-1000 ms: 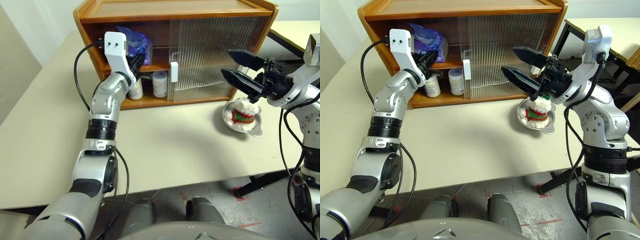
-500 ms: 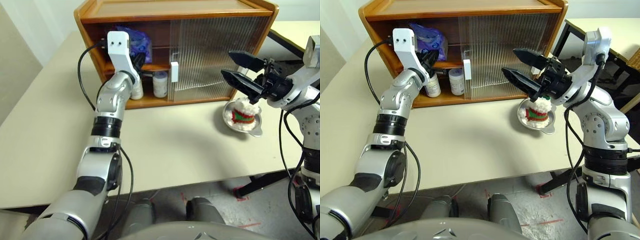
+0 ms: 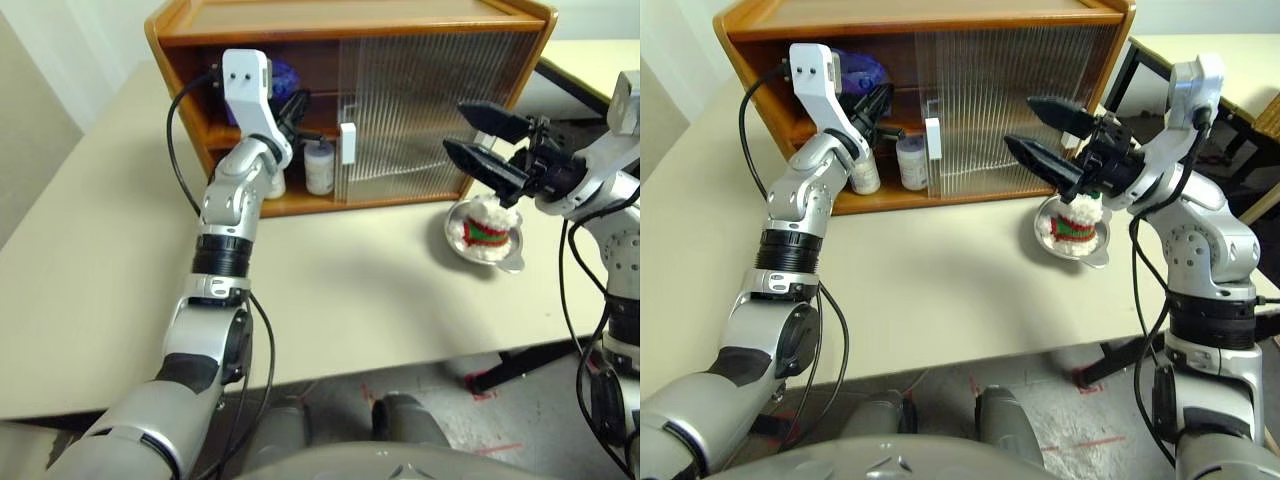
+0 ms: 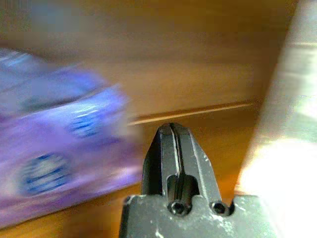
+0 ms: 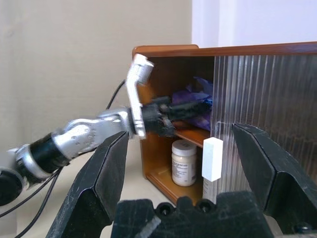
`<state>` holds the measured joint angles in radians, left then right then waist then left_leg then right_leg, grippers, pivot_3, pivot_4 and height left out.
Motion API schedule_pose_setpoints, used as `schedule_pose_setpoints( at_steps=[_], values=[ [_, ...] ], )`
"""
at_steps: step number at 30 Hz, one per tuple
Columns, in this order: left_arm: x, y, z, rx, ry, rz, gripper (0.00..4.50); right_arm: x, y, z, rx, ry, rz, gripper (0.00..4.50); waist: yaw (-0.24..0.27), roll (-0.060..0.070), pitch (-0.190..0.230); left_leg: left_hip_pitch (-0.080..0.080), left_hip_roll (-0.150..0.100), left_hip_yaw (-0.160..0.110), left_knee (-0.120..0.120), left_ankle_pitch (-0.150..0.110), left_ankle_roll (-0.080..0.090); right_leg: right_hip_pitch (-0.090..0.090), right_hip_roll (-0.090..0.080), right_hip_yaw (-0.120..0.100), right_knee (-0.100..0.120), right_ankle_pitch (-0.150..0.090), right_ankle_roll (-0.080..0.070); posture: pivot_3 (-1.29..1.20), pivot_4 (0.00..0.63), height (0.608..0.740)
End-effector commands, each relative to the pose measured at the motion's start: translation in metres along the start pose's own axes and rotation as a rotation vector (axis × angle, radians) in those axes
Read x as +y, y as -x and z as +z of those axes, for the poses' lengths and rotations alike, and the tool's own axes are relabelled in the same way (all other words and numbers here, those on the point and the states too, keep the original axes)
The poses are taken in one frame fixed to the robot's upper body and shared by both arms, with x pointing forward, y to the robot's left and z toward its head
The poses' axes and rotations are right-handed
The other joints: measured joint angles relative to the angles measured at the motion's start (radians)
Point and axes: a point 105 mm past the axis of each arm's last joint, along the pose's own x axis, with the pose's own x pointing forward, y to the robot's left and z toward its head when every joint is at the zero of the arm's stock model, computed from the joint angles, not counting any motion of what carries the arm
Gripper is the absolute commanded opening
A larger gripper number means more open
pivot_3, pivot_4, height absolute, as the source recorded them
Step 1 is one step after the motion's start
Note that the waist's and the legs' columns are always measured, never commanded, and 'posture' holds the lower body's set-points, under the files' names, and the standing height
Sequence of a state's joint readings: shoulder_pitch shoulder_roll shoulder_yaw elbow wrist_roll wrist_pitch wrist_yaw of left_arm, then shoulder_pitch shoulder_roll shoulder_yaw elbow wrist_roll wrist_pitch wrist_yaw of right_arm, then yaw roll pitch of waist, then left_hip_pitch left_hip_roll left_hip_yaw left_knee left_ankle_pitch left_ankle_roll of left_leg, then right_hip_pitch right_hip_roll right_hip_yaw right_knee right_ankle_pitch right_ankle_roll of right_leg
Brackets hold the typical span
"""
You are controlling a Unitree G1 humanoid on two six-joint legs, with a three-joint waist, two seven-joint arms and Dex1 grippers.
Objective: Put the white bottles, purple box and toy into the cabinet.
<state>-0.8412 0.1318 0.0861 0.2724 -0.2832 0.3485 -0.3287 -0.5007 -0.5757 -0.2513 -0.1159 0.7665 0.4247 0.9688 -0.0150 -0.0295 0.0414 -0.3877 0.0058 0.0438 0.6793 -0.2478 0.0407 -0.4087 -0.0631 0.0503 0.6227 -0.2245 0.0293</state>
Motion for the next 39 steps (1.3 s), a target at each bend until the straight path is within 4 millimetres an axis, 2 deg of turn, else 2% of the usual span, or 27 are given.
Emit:
schedule_pose_setpoints(
  at_steps=[1, 5, 8, 16, 18, 26, 32, 39],
  values=[
    [-0.034, 0.018, 0.001, 0.021, 0.014, -0.209, 0.03, -0.001, 0.002, 0.004, -0.007, 0.014, 0.002, 4.5, -0.001, 0.0, 0.0, 0.0, 0.001, 0.0, 0.0, 0.0, 0.0, 0.0, 0.0, 0.0, 0.0, 0.0, 0.0, -0.01, 0.0, 0.74],
    [-0.055, 0.041, 0.002, 0.056, 0.038, -0.35, 0.03, -0.002, 0.001, 0.003, -0.006, 0.009, 0.006, 4.5, -0.001, 0.0, 0.0, 0.001, 0.004, 0.001, 0.0, 0.0, 0.0, 0.0, 0.0, 0.001, 0.001, 0.0, 0.0, 0.0, 0.0, 0.74],
    [-0.065, 0.045, -0.006, 0.086, 0.04, -0.39, 0.03, -0.001, 0.0, 0.002, -0.006, 0.006, 0.01, 4.5, 0.001, 0.0, 0.0, 0.002, 0.003, 0.001, 0.001, 0.001, 0.001, 0.001, 0.001, 0.001, 0.001, -0.001, 0.002, 0.01, 0.0, 0.74],
    [-0.108, 0.014, -0.048, 0.122, 0.057, -0.355, 0.03, -0.002, -0.002, 0.003, -0.001, 0.001, 0.018, 4.5, 0.006, 0.0, 0.0, 0.004, -0.004, 0.0, 0.001, 0.001, 0.002, 0.003, 0.0, 0.005, 0.0, 0.001, 0.004, 0.0, 0.0, 0.74],
    [-0.112, 0.009, -0.056, 0.126, 0.045, -0.345, 0.03, -0.002, -0.003, 0.003, -0.002, 0.003, 0.018, 4.5, 0.004, 0.0, 0.0, 0.003, -0.005, 0.0, 0.001, 0.001, 0.002, 0.002, 0.0, 0.005, 0.0, 0.001, 0.004, 0.0, 0.0, 0.74],
    [-0.098, -0.01, -0.075, 0.102, -0.079, -0.132, 0.03, 0.0, 0.002, 0.004, 0.01, 0.006, 0.005, 4.5, 0.005, 0.0, 0.0, 0.002, -0.005, 0.0, 0.001, 0.001, 0.002, 0.001, 0.002, 0.007, -0.001, 0.0, 0.005, -0.03, 0.0, 0.74],
    [-0.088, -0.012, -0.078, 0.085, -0.107, -0.044, 0.03, 0.0, 0.002, 0.005, 0.012, 0.007, 0.001, 4.5, 0.004, 0.0, 0.0, 0.001, -0.005, 0.0, 0.001, 0.001, 0.002, 0.001, 0.002, 0.007, -0.003, 0.002, 0.006, -0.03, 0.0, 0.74],
    [-0.065, -0.008, -0.081, 0.076, -0.12, 0.094, 0.03, 0.001, 0.001, 0.005, 0.013, 0.005, 0.01, 4.5, 0.004, 0.0, 0.0, 0.001, -0.005, 0.0, 0.001, 0.001, 0.002, 0.001, 0.002, 0.007, -0.003, 0.002, 0.007, -0.03, 0.0, 0.74]
  ],
)
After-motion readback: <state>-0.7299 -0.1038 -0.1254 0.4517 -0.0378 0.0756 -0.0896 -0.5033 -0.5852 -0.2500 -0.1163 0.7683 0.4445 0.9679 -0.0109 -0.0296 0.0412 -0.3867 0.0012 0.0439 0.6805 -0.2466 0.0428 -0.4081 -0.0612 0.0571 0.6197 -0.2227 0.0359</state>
